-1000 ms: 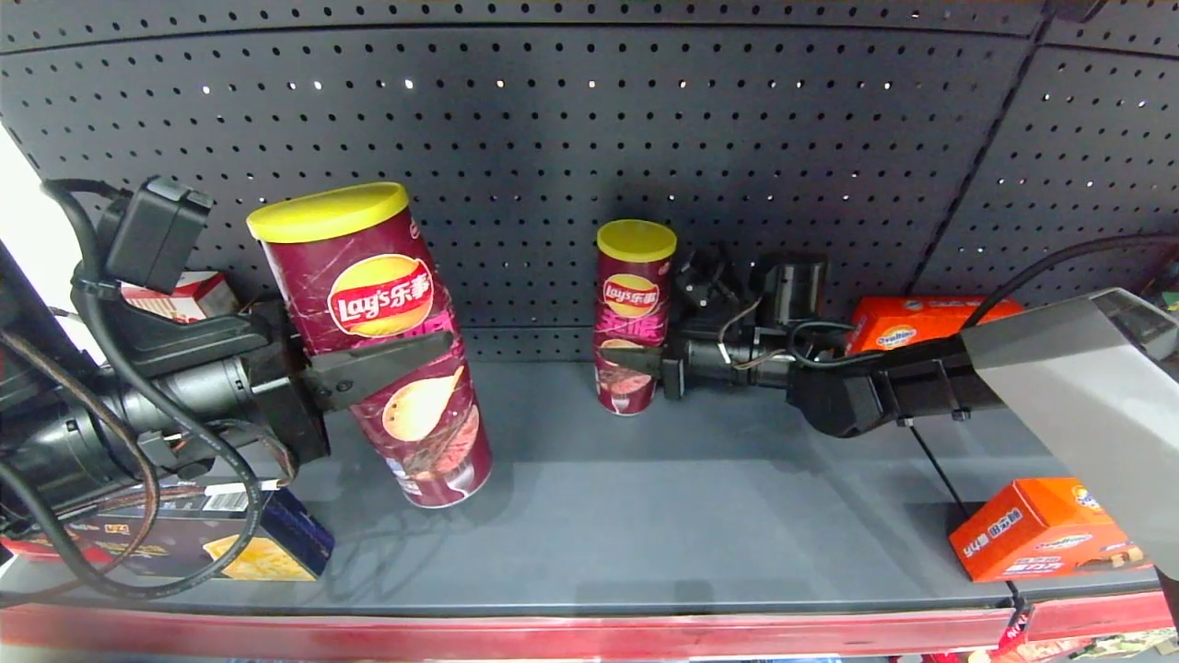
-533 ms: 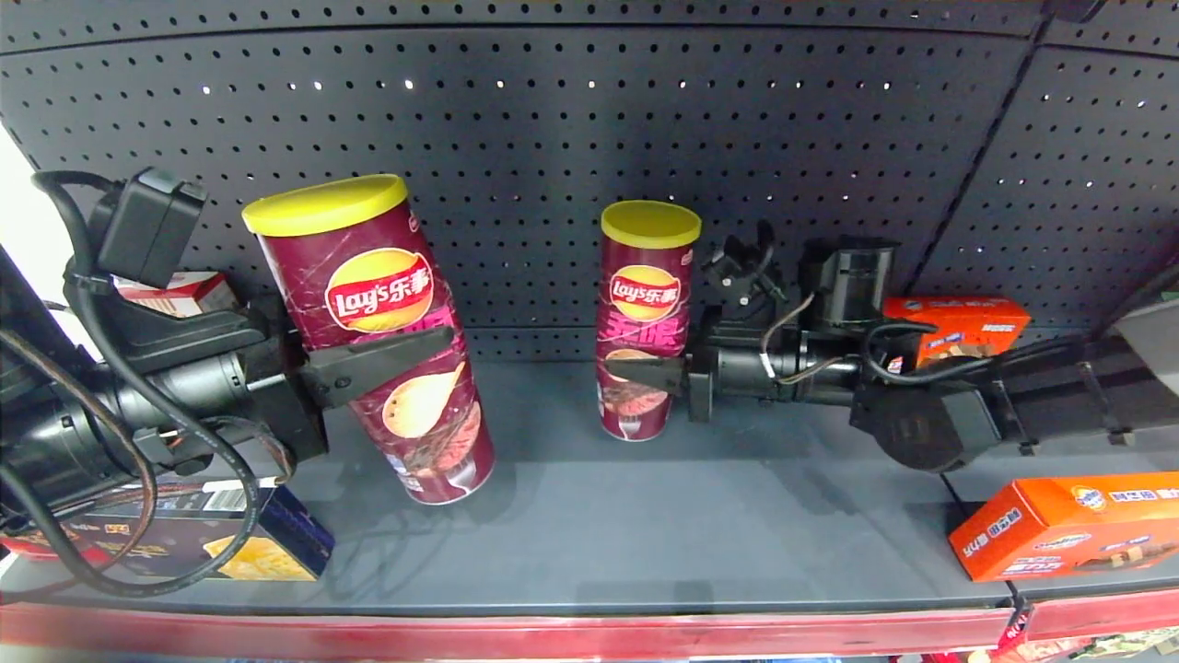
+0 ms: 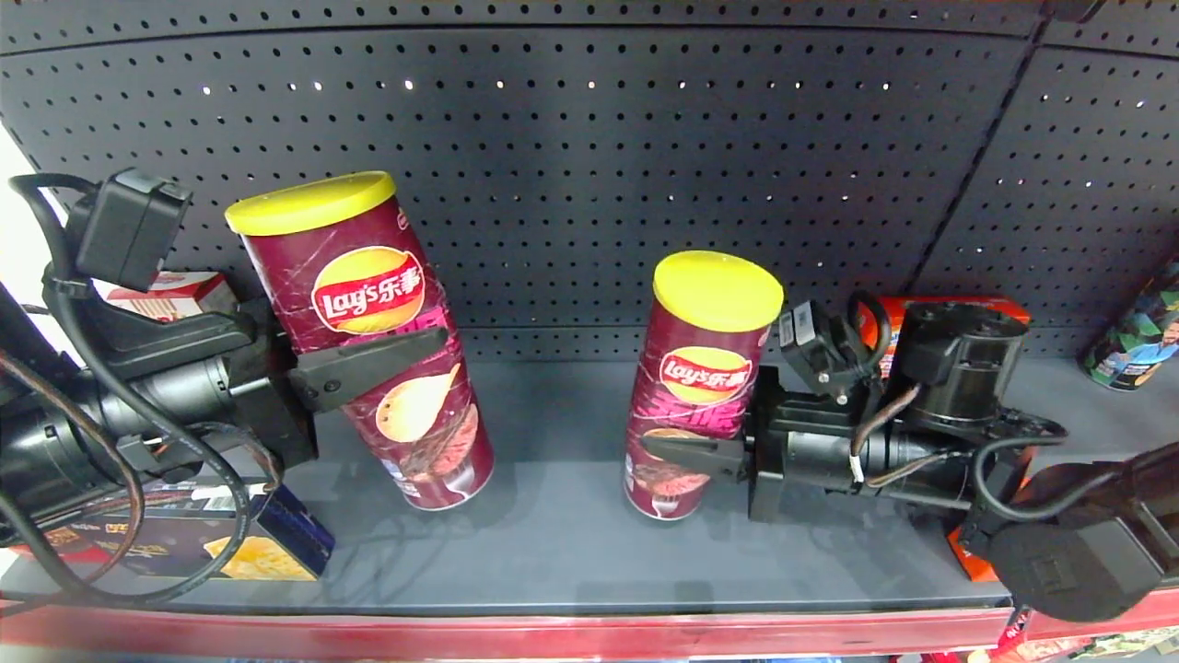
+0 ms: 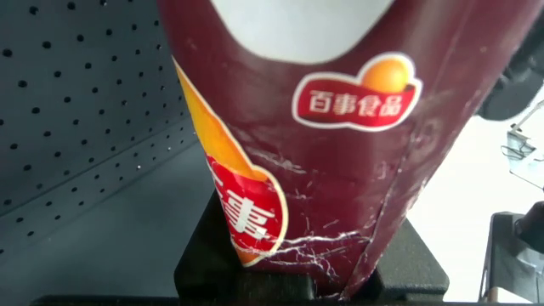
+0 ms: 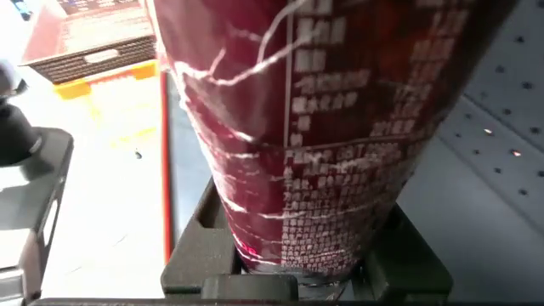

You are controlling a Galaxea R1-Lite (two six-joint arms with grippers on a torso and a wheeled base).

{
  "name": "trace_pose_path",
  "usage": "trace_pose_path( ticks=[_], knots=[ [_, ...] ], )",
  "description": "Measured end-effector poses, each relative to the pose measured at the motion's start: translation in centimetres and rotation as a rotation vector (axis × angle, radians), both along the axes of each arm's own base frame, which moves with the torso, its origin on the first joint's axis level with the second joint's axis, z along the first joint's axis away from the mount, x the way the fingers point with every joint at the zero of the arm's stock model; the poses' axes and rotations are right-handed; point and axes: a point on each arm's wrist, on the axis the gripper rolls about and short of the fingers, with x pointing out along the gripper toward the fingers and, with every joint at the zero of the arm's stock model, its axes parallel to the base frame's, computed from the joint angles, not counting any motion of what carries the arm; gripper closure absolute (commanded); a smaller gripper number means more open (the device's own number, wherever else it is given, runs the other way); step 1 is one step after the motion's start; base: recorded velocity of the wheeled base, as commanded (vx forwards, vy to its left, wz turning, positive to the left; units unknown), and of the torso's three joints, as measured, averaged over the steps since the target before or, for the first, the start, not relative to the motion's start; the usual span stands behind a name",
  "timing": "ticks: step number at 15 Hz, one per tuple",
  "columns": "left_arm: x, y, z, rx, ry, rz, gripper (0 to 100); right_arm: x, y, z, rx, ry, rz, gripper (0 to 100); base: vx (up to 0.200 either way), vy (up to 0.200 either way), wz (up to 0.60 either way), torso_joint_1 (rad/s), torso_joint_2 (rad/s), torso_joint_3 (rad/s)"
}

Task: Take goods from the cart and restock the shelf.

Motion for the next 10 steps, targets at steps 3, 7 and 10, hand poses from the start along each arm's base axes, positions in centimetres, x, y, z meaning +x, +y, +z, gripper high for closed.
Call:
trace_pose_path(
  ticks=[3, 7, 10],
  knots=[
    [0.0, 0.1, 0.0, 0.000, -0.002, 0.002, 100, -0.6, 0.2, -1.7, -0.028, 0.036, 0.017, 100, 0.000, 0.000, 0.00, 0.000, 0.00, 0.000],
    [-0.1, 0.1, 0.0, 0.000, -0.002, 0.004, 100, 0.0, 1.2, -2.9, -0.017, 0.023, 0.035, 100, 0.000, 0.000, 0.00, 0.000, 0.00, 0.000],
    [-0.2, 0.2, -0.4, 0.003, 0.014, 0.006, 100, 0.3, 1.5, -3.8, -0.029, 0.043, 0.043, 100, 0.000, 0.000, 0.00, 0.000, 0.00, 0.000]
  ],
)
